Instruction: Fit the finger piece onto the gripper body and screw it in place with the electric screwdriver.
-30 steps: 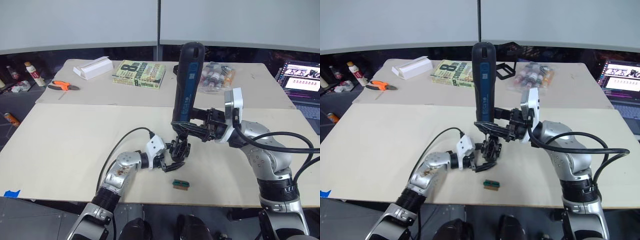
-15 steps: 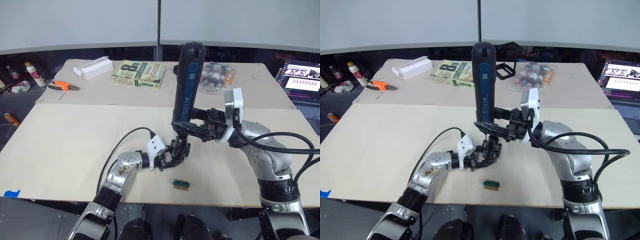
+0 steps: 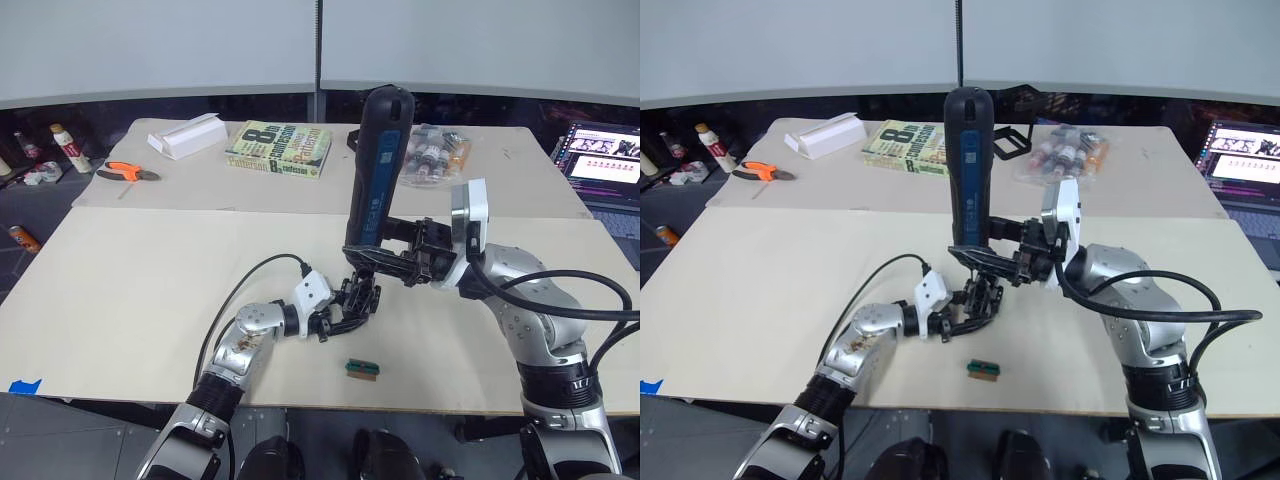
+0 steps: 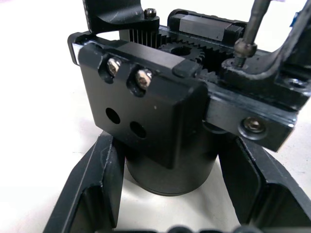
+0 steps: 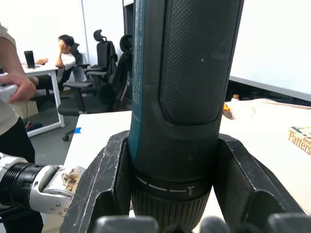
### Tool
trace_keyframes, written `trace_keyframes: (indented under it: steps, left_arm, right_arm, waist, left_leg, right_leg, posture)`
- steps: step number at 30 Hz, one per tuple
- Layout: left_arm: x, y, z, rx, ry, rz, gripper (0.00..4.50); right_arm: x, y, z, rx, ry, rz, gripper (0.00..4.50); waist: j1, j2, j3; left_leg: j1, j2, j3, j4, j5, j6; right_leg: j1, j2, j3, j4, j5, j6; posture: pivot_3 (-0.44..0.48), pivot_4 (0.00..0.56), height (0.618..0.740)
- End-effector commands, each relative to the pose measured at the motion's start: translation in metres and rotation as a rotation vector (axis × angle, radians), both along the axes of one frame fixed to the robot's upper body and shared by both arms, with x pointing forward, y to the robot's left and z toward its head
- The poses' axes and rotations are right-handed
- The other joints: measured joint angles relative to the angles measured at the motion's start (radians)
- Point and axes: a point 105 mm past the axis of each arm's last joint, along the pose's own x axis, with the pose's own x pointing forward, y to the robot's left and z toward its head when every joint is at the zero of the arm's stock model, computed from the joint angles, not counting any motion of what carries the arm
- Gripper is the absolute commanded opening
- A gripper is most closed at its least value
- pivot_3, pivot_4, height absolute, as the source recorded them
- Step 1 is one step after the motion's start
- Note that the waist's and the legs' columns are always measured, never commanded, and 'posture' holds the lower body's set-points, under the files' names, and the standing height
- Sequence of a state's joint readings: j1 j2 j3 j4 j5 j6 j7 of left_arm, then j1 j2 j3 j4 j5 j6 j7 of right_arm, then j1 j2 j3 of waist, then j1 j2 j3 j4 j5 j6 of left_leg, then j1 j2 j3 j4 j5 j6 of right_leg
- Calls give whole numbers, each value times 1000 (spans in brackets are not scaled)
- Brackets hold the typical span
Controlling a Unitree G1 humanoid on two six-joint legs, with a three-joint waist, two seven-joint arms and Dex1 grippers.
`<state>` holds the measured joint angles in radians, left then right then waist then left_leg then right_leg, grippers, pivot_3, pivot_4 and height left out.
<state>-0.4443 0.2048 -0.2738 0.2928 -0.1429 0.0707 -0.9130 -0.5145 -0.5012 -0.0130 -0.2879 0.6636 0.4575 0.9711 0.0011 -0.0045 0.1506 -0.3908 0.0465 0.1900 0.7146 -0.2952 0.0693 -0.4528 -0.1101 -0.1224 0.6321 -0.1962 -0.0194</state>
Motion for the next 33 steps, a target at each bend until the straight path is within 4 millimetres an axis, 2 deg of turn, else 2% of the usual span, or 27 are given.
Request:
trace_keyframes:
  steps: [1, 6, 26, 33]
  left_arm:
    - [-2, -5, 1, 3, 4, -26, 2300]
    - [-2, -5, 2, 5, 9, -29, 2300]
    - [-2, -1, 2, 5, 16, -22, 2300]
    - [-2, 0, 2, 4, 17, -18, 2300]
  right_arm:
    - [-1, 0, -6, -41, 6, -5, 1931]
    - [1, 3, -11, -67, 37, -19, 1931]
    - [17, 6, -54, -161, 183, -120, 1931]
    - [15, 5, -55, -161, 185, -117, 1931]
  waist:
    - [0, 0, 0]
    - [0, 0, 0]
    - [-4, -1, -3]
    - [-4, -4, -7]
  left_leg:
    - [0, 0, 0, 0, 0, 0]
    - [1, 0, 0, 0, 0, 0]
    - [11, 1, -2, -2, -1, 1]
    - [12, 1, -3, -2, -2, 2]
  right_leg:
    - [0, 0, 0, 0, 0, 0]
    - [1, 0, 0, 0, 0, 0]
    - [13, -1, -1, -3, 0, 0]
    - [13, -2, -1, -3, -1, 0]
  posture:
    - [0, 150, 740]
    - [0, 150, 740]
    - [0, 150, 740]
    - [0, 150, 740]
